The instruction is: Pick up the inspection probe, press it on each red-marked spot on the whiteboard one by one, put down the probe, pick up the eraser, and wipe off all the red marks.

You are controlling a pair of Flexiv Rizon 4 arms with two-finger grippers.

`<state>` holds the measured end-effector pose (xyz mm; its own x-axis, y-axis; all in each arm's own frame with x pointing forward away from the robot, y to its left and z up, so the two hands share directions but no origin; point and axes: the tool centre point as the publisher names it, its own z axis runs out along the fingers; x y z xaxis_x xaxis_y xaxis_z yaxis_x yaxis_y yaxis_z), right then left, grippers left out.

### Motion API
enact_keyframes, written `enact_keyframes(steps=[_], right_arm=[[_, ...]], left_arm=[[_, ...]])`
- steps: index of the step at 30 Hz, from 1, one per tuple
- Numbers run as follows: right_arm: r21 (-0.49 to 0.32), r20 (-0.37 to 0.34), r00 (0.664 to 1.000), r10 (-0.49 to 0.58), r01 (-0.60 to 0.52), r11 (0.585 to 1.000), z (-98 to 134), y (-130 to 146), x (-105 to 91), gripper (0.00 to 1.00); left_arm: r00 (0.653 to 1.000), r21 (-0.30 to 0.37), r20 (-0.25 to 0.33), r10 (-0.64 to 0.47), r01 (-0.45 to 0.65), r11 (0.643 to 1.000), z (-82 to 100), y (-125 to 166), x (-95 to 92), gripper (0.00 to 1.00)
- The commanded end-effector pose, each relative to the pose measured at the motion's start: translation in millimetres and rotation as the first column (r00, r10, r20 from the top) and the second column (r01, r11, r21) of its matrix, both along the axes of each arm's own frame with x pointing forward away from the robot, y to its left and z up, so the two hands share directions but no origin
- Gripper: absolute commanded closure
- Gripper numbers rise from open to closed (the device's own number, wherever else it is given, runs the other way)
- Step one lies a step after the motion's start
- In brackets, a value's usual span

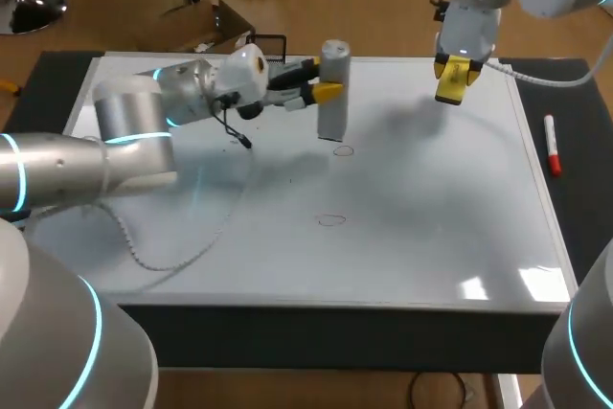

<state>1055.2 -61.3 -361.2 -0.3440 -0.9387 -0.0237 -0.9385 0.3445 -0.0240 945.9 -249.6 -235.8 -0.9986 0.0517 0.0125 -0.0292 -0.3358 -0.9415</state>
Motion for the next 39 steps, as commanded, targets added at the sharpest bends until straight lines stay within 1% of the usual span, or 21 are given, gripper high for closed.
enact_keyframes(steps=[1, 8, 12, 14, 18, 22, 28, 35, 39], right_arm=[[-0.003, -0.002, 1.000, 0.002, -0.002, 1.000, 1, 0, 0.9, 1.00], [-0.003, -0.002, 1.000, 0.002, -0.002, 1.000, 1, 0, 0.9, 1.00], [-0.003, -0.002, 1.000, 0.002, -0.002, 1.000, 1, 0, 0.9, 1.00], [-0.003, -0.002, 1.000, 0.002, -0.002, 1.000, 1, 0, 0.9, 1.00], [-0.003, -0.002, 1.000, 0.002, -0.002, 1.000, 1, 0, 0.9, 1.00], [-0.003, -0.002, 1.000, 0.002, -0.002, 1.000, 1, 0, 0.9, 1.00], [-0.003, -0.002, 1.000, 0.002, -0.002, 1.000, 1, 0, 0.9, 1.00], [-0.003, -0.002, 1.000, 0.002, -0.002, 1.000, 1, 0, 0.9, 1.00], [-0.003, -0.002, 1.000, 0.002, -0.002, 1.000, 1, 0, 0.9, 1.00]], left_arm=[[1.000, -0.019, -0.003, -0.005, 0.005, 1.000, -8.6, -18, 4.1, 1.00], [1.000, 0.010, -0.006, -0.009, 0.009, 1.000, -20.4, -30, 0.7, 1.00], [1.000, 0.028, -0.005, -0.002, 0.002, 1.000, -26.5, -34, 2.8, 1.00], [1.000, 0.051, 0.004, 0.009, -0.009, 0.999, -29.4, -36, 3.6, 1.00], [1.000, 0.052, -0.002, 0.012, -0.012, 0.999, -34.2, -38, 4.3, 1.00], [1.000, 0.072, -0.001, 0.012, -0.012, 0.997, -39.8, -40, 3.6, 1.00], [1.000, 0.098, -0.004, 0.018, -0.017, 0.995, -48.2, -37, 3.2, 1.00], [1.000, 0.153, 0.002, 0.024, -0.024, 0.988, -57.5, -29, -0.1, 1.00], [1.000, 0.173, 0.006, 0.030, -0.030, 0.985, -59.9, -23, -1.2, 1.00]])
